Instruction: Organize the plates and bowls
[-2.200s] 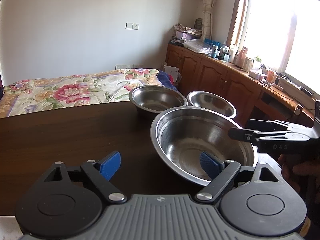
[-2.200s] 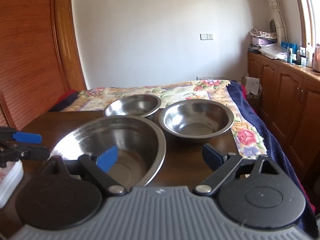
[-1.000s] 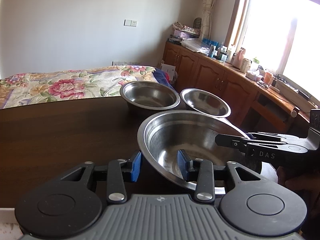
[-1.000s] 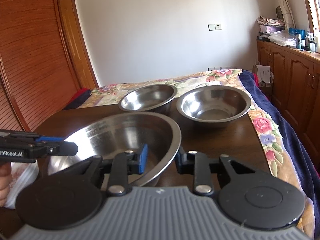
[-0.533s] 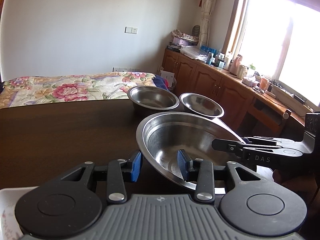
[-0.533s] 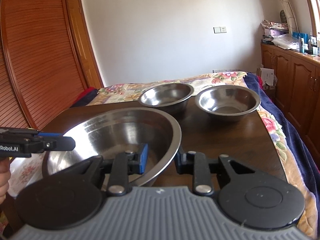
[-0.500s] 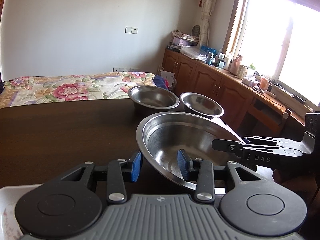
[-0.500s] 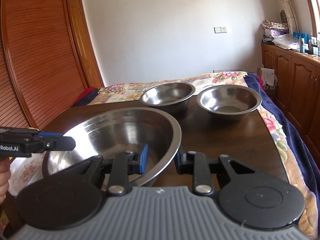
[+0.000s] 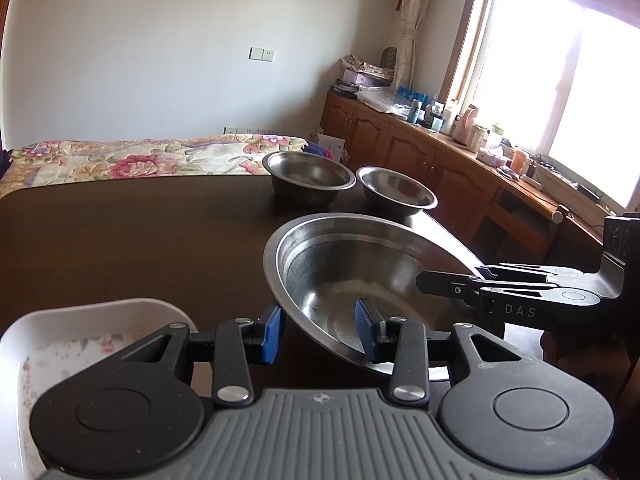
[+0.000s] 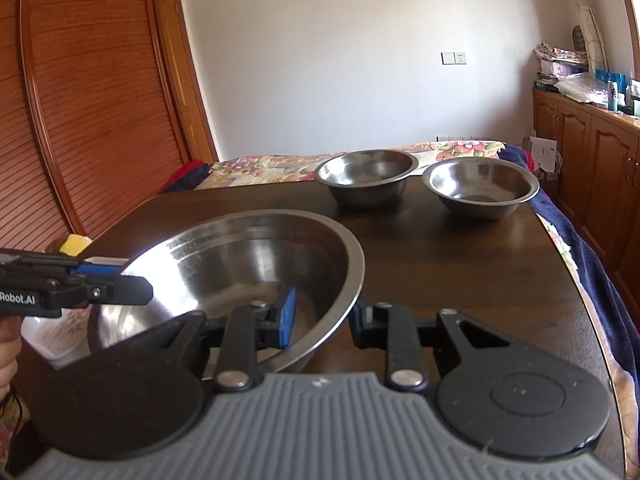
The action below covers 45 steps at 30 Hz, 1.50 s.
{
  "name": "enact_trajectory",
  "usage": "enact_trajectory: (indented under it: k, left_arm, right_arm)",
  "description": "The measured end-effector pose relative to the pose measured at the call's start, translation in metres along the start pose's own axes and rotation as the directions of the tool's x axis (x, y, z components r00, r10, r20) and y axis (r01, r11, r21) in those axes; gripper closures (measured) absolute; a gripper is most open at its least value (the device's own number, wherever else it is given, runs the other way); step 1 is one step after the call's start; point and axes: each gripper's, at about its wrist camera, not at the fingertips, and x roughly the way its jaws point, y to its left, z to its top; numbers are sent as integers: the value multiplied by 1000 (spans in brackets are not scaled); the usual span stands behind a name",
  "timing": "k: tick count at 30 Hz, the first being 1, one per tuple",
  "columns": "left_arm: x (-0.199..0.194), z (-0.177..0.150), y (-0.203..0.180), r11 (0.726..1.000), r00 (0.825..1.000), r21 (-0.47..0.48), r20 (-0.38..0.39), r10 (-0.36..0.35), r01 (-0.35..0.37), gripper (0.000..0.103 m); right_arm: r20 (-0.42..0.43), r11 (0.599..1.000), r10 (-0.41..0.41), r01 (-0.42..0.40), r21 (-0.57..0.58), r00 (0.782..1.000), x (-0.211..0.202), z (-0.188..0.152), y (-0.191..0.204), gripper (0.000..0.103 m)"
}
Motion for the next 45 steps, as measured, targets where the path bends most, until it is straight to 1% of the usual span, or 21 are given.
enact_trajectory:
  k: [12,26,36,45]
  left_arm:
    - [-1,-11,-2,1000,999,5,-26,-29,29,62]
    - [-2,-18,-1,1000,999,4,-33,-31,31,62]
    - [-2,-20,0,1000,1000,-7,-24,-19,19,62]
    - [-8,-17,7,1000,1000,-23,-8,0,-1,61]
  right_arm:
    - [-15,1000,-3,3,10,1000,-7,-9,-1,73]
    - [-21,1000,8,-8,14,1000,-9,-18,0,73]
    - [-7,1000,-6,6,19,1000,-12,-17,-1,72]
    - [22,1000,-21,21,23,1000,-19,-9,-9,72]
